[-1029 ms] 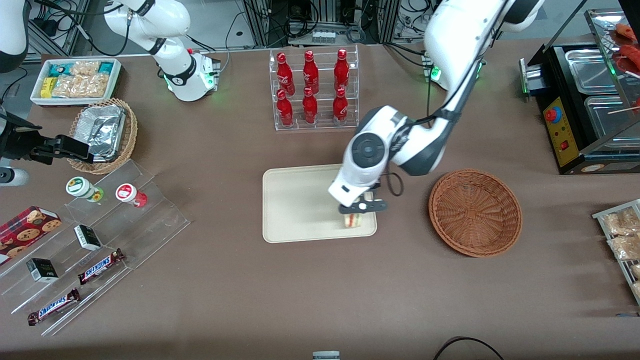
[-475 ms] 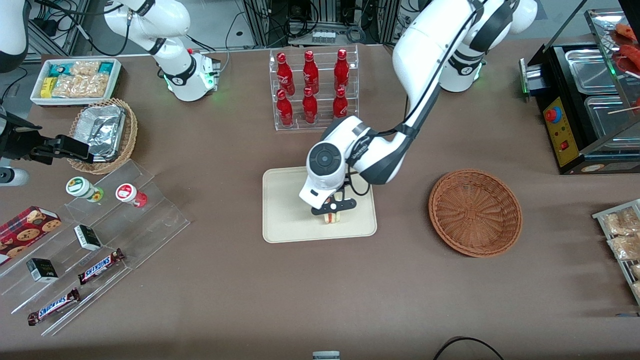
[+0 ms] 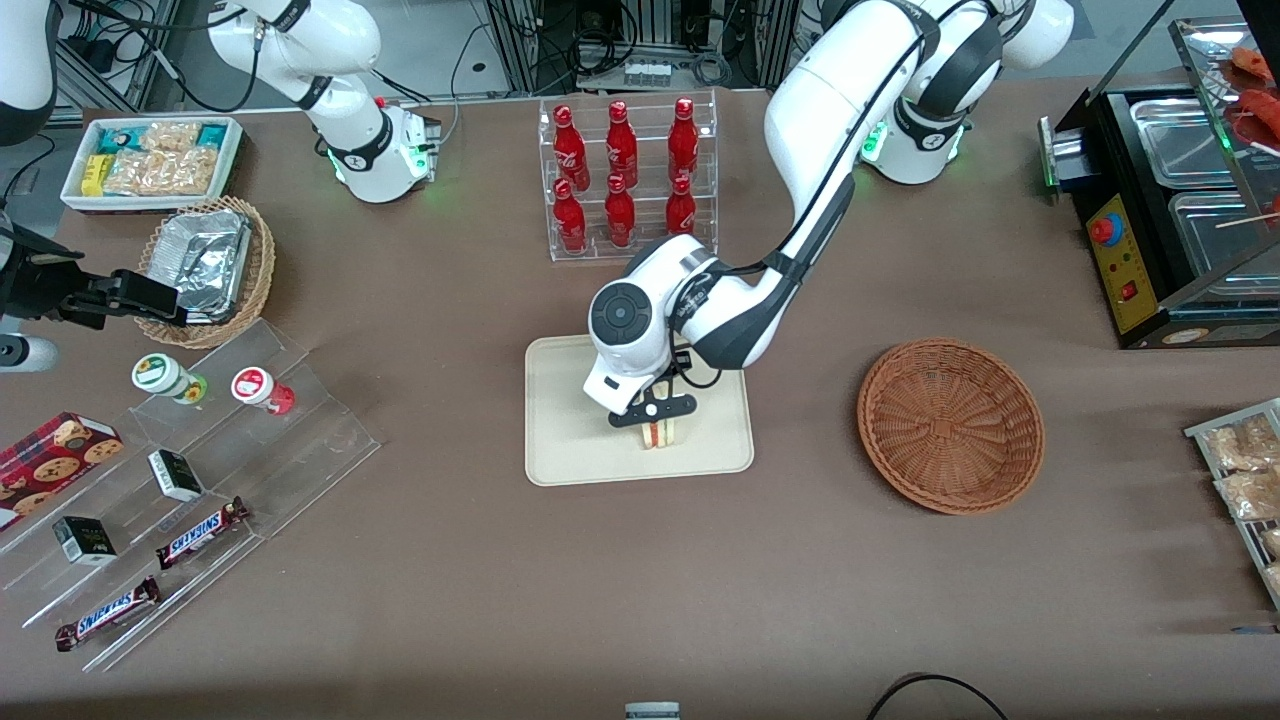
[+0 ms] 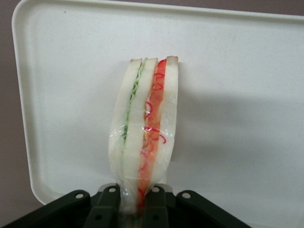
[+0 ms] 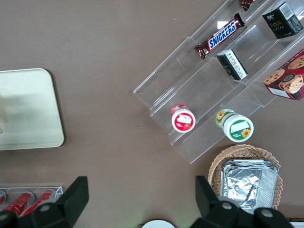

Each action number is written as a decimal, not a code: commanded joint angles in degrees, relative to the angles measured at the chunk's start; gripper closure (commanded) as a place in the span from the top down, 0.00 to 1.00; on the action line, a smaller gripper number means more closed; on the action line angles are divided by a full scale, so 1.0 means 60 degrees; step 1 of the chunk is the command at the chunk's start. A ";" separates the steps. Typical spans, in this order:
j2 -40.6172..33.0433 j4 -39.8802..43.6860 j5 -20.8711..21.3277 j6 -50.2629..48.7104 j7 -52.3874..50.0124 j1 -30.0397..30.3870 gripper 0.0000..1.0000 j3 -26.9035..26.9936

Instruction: Place sandwich from basket to tray

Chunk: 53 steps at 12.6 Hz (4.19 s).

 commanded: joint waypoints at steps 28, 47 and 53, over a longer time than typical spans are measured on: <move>-0.2350 0.0291 -0.0209 -0.1733 0.2330 0.1330 1.00 0.0121; -0.6745 -0.3371 -0.0783 -0.3359 0.8076 0.6213 1.00 0.0179; -0.7712 -0.4075 -0.0783 -0.3667 0.8399 0.7339 1.00 -0.0347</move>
